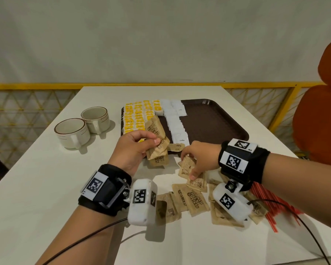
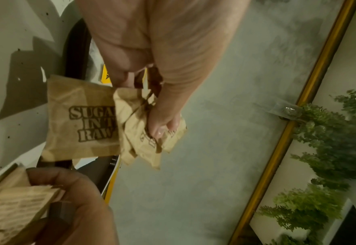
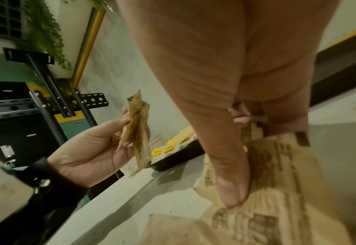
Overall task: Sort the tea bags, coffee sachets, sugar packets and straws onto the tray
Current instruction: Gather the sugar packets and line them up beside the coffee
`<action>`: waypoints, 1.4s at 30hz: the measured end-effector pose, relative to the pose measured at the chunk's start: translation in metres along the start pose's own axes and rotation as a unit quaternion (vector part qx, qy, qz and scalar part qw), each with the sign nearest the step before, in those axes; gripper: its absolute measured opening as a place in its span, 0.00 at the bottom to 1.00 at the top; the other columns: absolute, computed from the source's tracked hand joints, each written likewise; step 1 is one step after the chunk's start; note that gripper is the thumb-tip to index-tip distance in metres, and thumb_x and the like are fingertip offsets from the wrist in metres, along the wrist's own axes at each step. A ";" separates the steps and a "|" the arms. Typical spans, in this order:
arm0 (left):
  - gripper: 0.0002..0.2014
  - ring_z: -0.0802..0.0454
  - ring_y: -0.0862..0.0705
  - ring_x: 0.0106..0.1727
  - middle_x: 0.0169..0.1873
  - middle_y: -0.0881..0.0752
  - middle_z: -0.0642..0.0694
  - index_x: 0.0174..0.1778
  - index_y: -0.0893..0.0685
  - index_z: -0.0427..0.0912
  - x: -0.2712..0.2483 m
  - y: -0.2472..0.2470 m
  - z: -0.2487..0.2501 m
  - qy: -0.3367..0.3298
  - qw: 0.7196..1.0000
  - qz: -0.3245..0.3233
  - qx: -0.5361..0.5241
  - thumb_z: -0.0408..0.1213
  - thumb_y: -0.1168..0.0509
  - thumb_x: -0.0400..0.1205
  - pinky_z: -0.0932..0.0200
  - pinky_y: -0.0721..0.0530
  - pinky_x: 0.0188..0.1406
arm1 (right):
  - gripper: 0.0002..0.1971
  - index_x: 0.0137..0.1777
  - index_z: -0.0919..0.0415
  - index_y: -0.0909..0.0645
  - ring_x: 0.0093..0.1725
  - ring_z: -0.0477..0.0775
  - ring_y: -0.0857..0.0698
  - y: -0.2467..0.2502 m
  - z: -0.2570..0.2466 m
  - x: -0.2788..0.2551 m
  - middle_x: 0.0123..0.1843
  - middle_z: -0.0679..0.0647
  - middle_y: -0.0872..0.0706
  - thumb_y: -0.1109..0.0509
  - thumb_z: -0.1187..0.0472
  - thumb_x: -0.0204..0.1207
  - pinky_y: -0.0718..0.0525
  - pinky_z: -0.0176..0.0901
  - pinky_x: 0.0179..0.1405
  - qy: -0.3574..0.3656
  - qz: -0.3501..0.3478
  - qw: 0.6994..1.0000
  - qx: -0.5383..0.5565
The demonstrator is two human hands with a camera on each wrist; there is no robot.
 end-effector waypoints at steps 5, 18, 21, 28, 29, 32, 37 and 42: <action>0.09 0.52 0.11 0.33 0.34 0.11 0.41 0.35 0.17 0.36 0.000 0.001 0.000 0.004 1.000 -0.002 -0.005 0.18 0.33 0.73 0.62 0.13 0.32 | 0.30 0.61 0.52 0.29 0.53 0.57 0.17 -0.009 0.006 0.001 0.58 0.52 0.27 0.16 0.55 0.63 0.12 0.56 0.51 -0.016 -0.022 0.999 0.028; 0.09 0.52 0.12 0.33 0.34 0.11 0.41 0.35 0.17 0.36 -0.003 -0.004 0.002 0.007 0.999 -0.007 -0.039 0.18 0.33 0.74 0.62 0.13 0.32 | 0.10 0.50 0.61 0.22 0.27 0.37 0.18 0.020 0.019 -0.027 0.37 0.50 0.17 0.25 0.62 0.74 0.22 0.28 0.24 0.006 0.061 0.938 0.342; 0.09 0.54 0.12 0.31 0.30 0.11 0.43 0.36 0.19 0.35 -0.007 -0.020 0.002 0.014 0.993 -0.027 -0.117 0.17 0.36 0.74 0.63 0.12 0.33 | 0.10 0.56 0.63 0.26 0.42 0.56 0.09 0.017 0.022 -0.027 0.50 0.65 0.13 0.32 0.71 0.78 0.10 0.48 0.33 0.006 0.102 0.717 0.690; 0.09 0.54 0.12 0.32 0.31 0.11 0.45 0.36 0.18 0.37 -0.010 -0.041 -0.002 -0.020 0.992 0.004 -0.121 0.19 0.34 0.75 0.61 0.12 0.34 | 0.13 0.58 0.64 0.18 0.45 0.62 0.10 0.005 -0.031 -0.020 0.49 0.66 0.11 0.44 0.68 0.84 0.10 0.61 0.40 0.079 0.030 0.568 0.819; 0.09 0.54 0.13 0.32 0.31 0.11 0.45 0.36 0.18 0.37 -0.009 -0.037 -0.001 -0.028 0.993 0.019 -0.112 0.19 0.34 0.75 0.61 0.13 0.33 | 0.14 0.60 0.64 0.18 0.47 0.63 0.10 0.004 -0.037 -0.021 0.51 0.66 0.11 0.44 0.65 0.83 0.11 0.64 0.44 0.089 0.002 0.539 0.837; 0.09 0.53 0.14 0.32 0.31 0.12 0.46 0.36 0.18 0.38 -0.009 -0.027 -0.001 -0.041 0.995 0.043 -0.076 0.19 0.33 0.76 0.62 0.14 0.32 | 0.22 0.67 0.65 0.21 0.55 0.63 0.12 0.004 -0.046 -0.020 0.59 0.65 0.14 0.35 0.54 0.78 0.14 0.67 0.52 0.117 -0.023 0.519 0.846; 0.12 0.44 0.17 0.49 0.42 0.17 0.46 0.42 0.18 0.41 -0.008 -0.024 -0.005 -0.042 0.999 0.033 -0.002 0.20 0.30 0.73 0.54 0.16 0.42 | 0.17 0.61 0.63 0.22 0.48 0.60 0.10 -0.005 -0.036 -0.013 0.49 0.63 0.12 0.30 0.71 0.71 0.10 0.56 0.41 0.122 0.042 0.576 0.807; 0.11 0.44 0.16 0.46 0.45 0.19 0.42 0.44 0.20 0.41 -0.012 -0.023 0.000 -0.062 0.997 0.041 -0.013 0.20 0.32 0.75 0.53 0.13 0.40 | 0.15 0.61 0.63 0.19 0.40 0.59 0.10 -0.008 -0.018 -0.013 0.48 0.64 0.11 0.34 0.74 0.77 0.10 0.52 0.31 0.093 0.070 0.577 0.808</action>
Point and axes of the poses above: each hand's wrist, its own x-axis towards the middle knuckle, its own y-axis out of the back of the hand, z = x × y, the point moved 10 cm from there along x, towards the middle knuckle
